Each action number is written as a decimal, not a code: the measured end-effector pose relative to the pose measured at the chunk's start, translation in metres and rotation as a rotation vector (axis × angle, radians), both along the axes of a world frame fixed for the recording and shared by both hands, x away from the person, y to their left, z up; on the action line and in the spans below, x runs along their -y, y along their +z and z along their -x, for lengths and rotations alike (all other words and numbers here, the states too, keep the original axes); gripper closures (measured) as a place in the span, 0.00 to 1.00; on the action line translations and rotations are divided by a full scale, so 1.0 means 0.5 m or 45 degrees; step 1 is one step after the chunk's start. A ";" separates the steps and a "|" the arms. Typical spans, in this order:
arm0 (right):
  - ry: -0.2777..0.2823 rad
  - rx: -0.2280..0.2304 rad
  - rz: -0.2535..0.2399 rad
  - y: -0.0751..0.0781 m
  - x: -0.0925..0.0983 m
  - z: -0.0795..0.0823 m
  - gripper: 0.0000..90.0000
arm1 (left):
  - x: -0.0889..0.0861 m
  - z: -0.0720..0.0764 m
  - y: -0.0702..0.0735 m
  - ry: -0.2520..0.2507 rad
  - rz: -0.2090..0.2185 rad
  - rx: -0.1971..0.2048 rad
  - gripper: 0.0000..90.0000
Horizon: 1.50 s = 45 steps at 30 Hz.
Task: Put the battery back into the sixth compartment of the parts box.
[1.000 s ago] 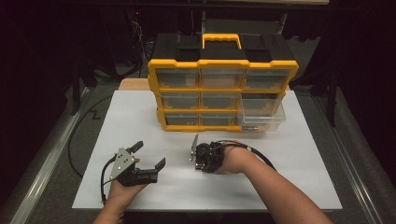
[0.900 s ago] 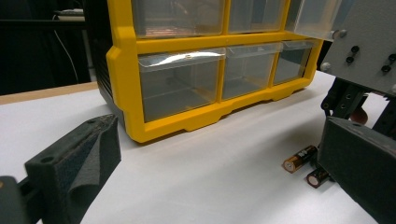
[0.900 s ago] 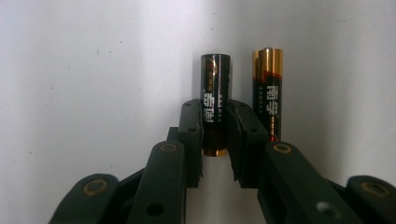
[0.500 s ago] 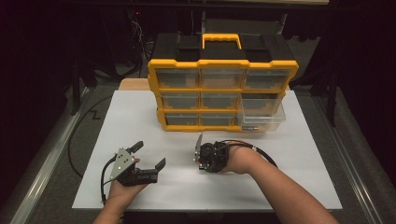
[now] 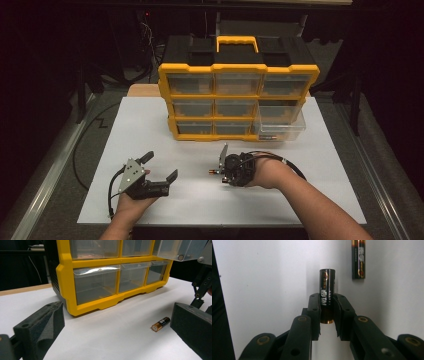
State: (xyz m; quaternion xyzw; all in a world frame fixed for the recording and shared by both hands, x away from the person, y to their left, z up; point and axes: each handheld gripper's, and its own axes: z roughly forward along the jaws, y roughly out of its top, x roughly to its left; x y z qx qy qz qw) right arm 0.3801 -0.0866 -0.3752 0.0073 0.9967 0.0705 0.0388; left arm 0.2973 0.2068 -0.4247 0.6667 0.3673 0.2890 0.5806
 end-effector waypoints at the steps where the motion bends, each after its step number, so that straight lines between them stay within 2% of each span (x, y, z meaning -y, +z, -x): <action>1: -0.024 -0.006 0.008 0.002 0.005 0.002 0.88 | 0.000 0.000 0.000 0.000 0.000 0.000 0.01; 25: -0.067 0.005 0.020 0.011 0.071 0.005 0.88 | -0.001 0.001 0.000 0.000 0.000 0.003 0.01; 45: -0.118 0.011 0.032 0.033 0.130 0.005 0.88 | 0.000 0.001 0.000 -0.001 -0.003 0.004 0.00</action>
